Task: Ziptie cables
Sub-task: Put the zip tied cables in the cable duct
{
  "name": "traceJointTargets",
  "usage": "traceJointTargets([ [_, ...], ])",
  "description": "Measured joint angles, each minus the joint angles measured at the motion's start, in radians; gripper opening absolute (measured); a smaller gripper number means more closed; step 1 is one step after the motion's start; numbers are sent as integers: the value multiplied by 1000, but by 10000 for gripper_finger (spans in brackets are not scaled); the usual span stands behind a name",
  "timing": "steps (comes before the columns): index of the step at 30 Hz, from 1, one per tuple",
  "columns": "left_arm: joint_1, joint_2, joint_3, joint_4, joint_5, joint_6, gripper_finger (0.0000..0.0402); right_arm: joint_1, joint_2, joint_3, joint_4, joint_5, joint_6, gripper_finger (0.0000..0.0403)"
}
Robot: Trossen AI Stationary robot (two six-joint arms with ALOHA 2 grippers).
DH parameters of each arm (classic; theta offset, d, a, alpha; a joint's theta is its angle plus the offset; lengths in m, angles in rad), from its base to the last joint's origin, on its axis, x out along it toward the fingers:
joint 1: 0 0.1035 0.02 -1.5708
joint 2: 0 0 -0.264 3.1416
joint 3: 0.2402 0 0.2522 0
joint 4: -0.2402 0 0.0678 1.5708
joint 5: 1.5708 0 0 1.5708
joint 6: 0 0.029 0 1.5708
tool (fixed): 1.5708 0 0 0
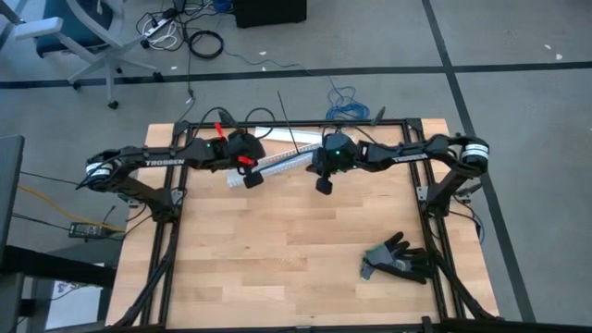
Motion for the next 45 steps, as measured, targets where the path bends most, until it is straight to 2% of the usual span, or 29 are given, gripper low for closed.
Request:
traceJointTargets([
  [7,55,58,0,20,74,-2,3,-45,30,0,111,67,-40,1],
  [15,133,196,0,35,201,4,1,-124,29,16,73,56,-76,3],
  [18,151,212,2,34,251,4,1,-144,27,17,81,55,-131,10],
  [25,170,214,2,15,346,5,1,-203,26,17,101,55,-133,26],
  [36,192,214,3,-24,337,3,0,-302,28,188,-150,25,-315,23],
  [41,196,233,3,-43,339,-17,0,-328,103,240,-261,-22,-421,23],
  [45,193,250,3,-61,341,-28,0,-325,141,251,-267,-23,-462,28],
])
